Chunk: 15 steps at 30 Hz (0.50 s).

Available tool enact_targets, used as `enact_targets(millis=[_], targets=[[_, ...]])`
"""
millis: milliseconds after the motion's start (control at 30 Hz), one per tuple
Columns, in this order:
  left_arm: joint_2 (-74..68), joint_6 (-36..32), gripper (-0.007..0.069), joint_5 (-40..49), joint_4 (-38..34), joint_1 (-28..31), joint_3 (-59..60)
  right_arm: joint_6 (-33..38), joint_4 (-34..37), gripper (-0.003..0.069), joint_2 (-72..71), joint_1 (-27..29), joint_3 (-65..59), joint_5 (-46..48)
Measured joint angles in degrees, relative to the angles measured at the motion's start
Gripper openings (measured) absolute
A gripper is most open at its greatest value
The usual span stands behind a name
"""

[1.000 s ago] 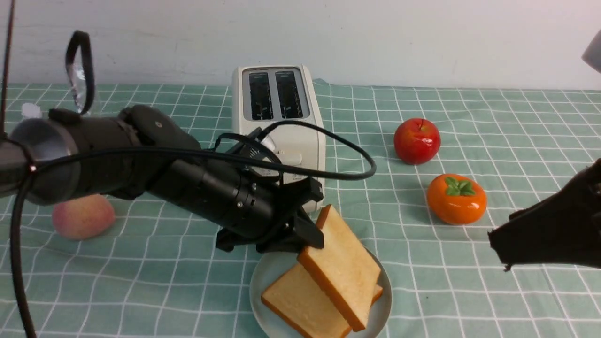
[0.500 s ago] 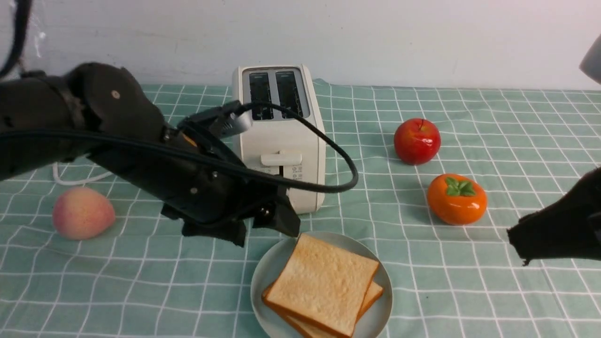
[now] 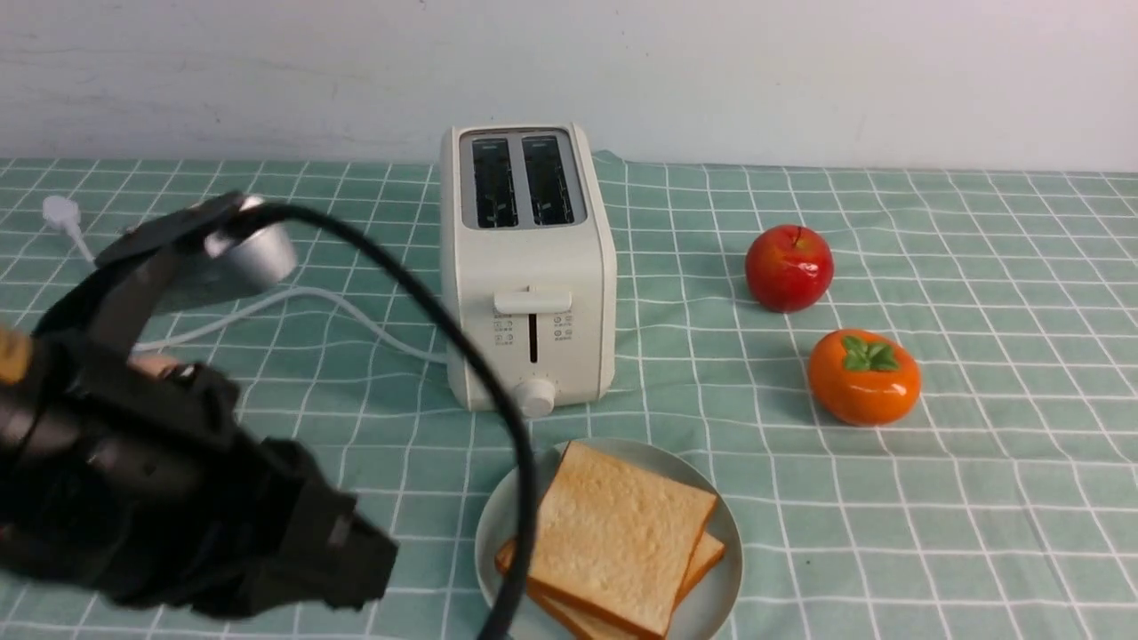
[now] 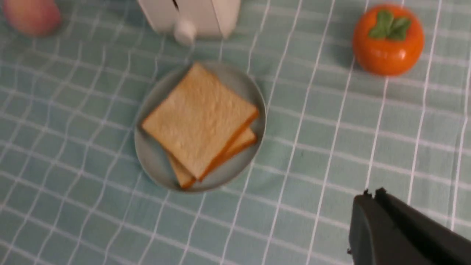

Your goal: Take toasted bread from bread machine on blue coffee table place on plate.

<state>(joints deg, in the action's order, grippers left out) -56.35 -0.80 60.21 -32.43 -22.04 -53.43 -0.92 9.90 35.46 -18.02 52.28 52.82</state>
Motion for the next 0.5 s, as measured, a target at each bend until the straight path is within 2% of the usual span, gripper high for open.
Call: enact_targets(millis=[33, 133, 200, 267, 300, 367, 500], targets=[[5.1, 2.3, -0.0008, -0.1, -0.1, 0.0, 3.4, 0.6, -1.5, -0.0019, -5.2, 0.0, -6.6, -7.5], [12.4, 6.4, -0.0014, -0.7, -0.3, 0.0, 8.7, 0.9, -3.8, -0.0018, -13.1, 0.0, -17.6, -18.8], [21.7, 9.7, -0.0014, -2.0, -0.4, 0.0, 13.8, 1.4, -6.5, -0.0017, -19.7, 0.0, -28.2, -31.0], [27.1, 10.9, -0.0014, -3.1, -0.5, 0.0, 17.1, 1.4, -8.6, -0.0016, -23.2, 0.0, -36.1, -40.0], [27.6, 11.0, -0.0014, -3.2, -0.5, 0.0, 17.1, 1.4, -8.9, -0.0016, -23.2, 0.0, -36.8, -40.0], [33.4, 11.6, -0.0014, -4.9, -0.6, 0.0, 20.0, 1.5, -10.2, -0.0016, -26.0, 0.0, -44.6, -50.3], [39.4, 11.9, -0.0014, -7.2, -0.6, 0.0, 22.8, 1.5, -10.8, -0.0014, -27.1, 0.0, -52.7, -63.4]])
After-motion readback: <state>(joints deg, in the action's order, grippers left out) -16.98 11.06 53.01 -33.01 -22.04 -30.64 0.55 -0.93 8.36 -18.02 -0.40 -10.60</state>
